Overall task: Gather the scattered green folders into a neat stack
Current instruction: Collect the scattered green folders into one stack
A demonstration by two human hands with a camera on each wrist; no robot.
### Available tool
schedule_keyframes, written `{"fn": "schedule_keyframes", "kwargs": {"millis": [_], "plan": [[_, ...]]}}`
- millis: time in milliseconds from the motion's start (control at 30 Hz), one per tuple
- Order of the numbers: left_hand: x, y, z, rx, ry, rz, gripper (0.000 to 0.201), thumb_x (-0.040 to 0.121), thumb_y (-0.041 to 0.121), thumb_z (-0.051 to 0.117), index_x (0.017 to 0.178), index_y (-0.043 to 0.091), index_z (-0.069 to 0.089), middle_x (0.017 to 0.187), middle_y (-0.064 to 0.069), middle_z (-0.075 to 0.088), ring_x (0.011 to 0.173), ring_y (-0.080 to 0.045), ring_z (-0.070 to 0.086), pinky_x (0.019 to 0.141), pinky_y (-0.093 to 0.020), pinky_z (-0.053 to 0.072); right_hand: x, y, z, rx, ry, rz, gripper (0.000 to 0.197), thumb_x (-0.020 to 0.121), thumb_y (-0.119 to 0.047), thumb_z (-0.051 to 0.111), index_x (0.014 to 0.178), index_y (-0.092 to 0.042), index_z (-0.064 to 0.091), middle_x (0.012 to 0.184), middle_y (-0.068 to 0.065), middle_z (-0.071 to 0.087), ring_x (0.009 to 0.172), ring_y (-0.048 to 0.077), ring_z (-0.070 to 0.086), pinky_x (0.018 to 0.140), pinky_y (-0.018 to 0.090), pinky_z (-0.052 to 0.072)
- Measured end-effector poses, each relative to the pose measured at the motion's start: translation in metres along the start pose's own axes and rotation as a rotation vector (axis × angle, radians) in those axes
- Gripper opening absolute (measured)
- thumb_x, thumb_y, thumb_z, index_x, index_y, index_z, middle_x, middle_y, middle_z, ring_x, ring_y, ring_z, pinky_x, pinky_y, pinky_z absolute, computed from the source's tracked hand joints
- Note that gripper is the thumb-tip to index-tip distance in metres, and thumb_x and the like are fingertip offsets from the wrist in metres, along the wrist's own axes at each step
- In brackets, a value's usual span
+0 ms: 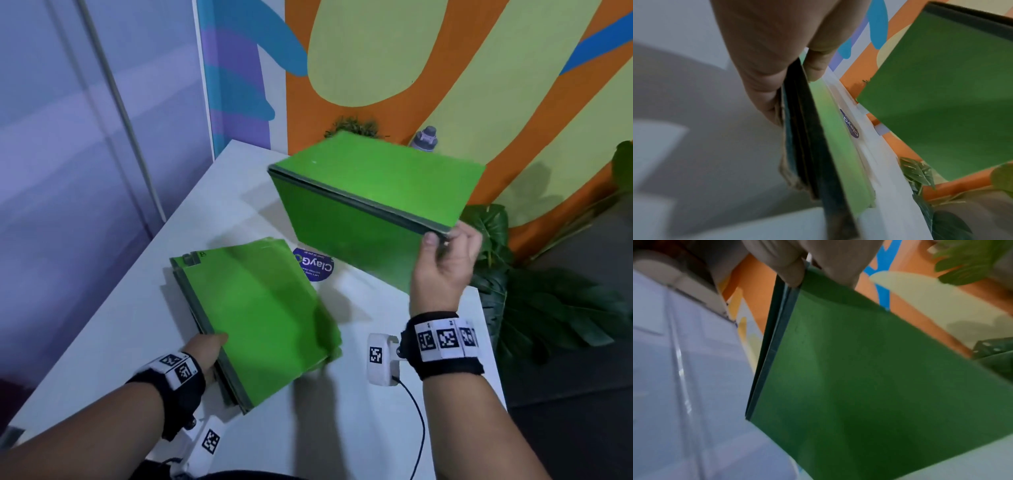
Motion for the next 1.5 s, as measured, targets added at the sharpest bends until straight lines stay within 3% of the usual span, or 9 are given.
{"fn": "schedule_keyframes", "kwargs": {"millis": [233,367,467,667,867,1033,1233,1367,1500], "plan": [[-0.007,-0.001,0.008,-0.367,-0.143,-0.021,0.086,0.082,0.072,0.040,0.148,0.017,0.028,0.145,-0.025,0.043,0.127,-0.041,0.048,0.107,-0.059,0.035,-0.118,0.000,0.053,-0.124,-0.763,0.424,0.024,0.082,-0.010,0.067,0.090,-0.021,0.047,0.078,-0.007,0.050,0.070,0.006,0.049,0.058,0.012,0.039],[0.004,-0.007,0.005,-0.345,-0.179,-0.025,0.134,0.036,0.095,0.054,0.148,0.026,0.028,0.145,-0.026,0.042,0.126,-0.045,0.049,0.100,-0.068,0.036,-0.176,0.002,0.049,-0.070,-0.962,0.796,0.098,0.081,-0.011,0.068,0.148,-0.020,-0.003,0.145,0.002,0.030,0.136,0.025,0.031,0.111,0.035,0.031],[-0.023,0.003,0.007,-0.217,-0.142,-0.013,0.113,0.060,0.090,0.042,0.151,0.032,0.010,0.160,-0.018,0.010,0.143,-0.044,0.021,0.111,-0.062,0.025,-0.196,0.013,0.044,-0.001,-0.909,0.896,0.110,0.081,-0.023,0.069,0.145,-0.026,-0.020,0.158,0.006,0.000,0.143,0.025,0.014,0.115,0.041,0.019],[-0.028,0.002,0.013,0.012,-0.131,0.003,0.133,0.040,0.097,0.044,0.150,0.028,0.020,0.159,-0.013,0.018,0.141,-0.041,0.026,0.110,-0.061,0.029,-0.207,0.047,0.027,-0.019,-0.702,1.085,0.106,0.081,0.002,0.057,0.133,-0.060,-0.013,0.085,0.024,0.066,0.066,0.031,0.068,0.062,0.036,0.059],[-0.028,0.001,0.019,0.211,-0.059,0.051,0.126,0.050,0.094,0.044,0.145,0.011,0.034,0.147,-0.018,0.040,0.088,-0.026,0.055,0.080,-0.041,0.048,-0.206,0.052,0.027,-0.649,-1.168,0.552,0.062,0.081,-0.017,0.052,0.138,-0.037,0.040,0.121,0.012,0.044,0.108,0.030,0.050,0.097,0.040,0.045],[-0.012,-0.007,0.021,0.191,-0.057,0.048,0.129,0.048,0.094,0.048,0.144,0.010,0.033,0.148,-0.019,0.039,0.123,-0.038,0.048,0.101,-0.052,0.044,-0.204,0.048,0.032,-0.610,-1.363,0.132,0.078,0.075,-0.001,0.055,0.141,-0.036,0.033,0.157,0.003,0.019,0.144,0.028,0.013,0.113,0.054,0.012],[0.063,-0.044,0.004,0.118,0.084,0.070,0.110,0.054,0.050,0.080,0.139,-0.002,0.034,0.138,-0.027,0.048,0.117,-0.045,0.053,0.098,-0.056,0.046,-0.220,0.035,0.034,-0.348,-1.640,-0.063,0.051,0.071,-0.002,0.056,0.113,-0.028,0.065,0.128,-0.002,0.057,0.140,0.018,0.026,0.111,0.058,0.003],[0.027,-0.021,-0.001,0.071,0.081,0.249,0.059,0.072,0.012,0.076,0.122,0.007,0.045,0.116,-0.019,0.059,0.108,-0.038,0.056,0.101,-0.052,0.043,-0.186,0.050,0.030,-0.269,-1.124,0.288,0.055,0.079,-0.015,0.050,0.134,-0.018,0.048,0.128,0.015,0.055,0.122,0.032,0.050,0.104,0.049,0.039],[-0.014,0.007,-0.008,0.052,-0.053,0.520,0.046,0.077,-0.004,0.069,0.111,0.020,0.050,0.092,-0.006,0.056,0.094,-0.028,0.054,0.090,-0.040,0.044,-0.130,0.068,0.013,-0.072,-0.795,0.982,0.081,0.089,-0.022,0.061,0.149,-0.022,0.006,0.156,0.008,0.017,0.142,0.026,0.021,0.114,0.041,0.022]]}}
Point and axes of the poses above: each hand's wrist, its own x-axis towards the middle knuckle, its own z-axis out of the palm, y = z × x, the point moved 2 cm from there along x, towards the middle knuckle
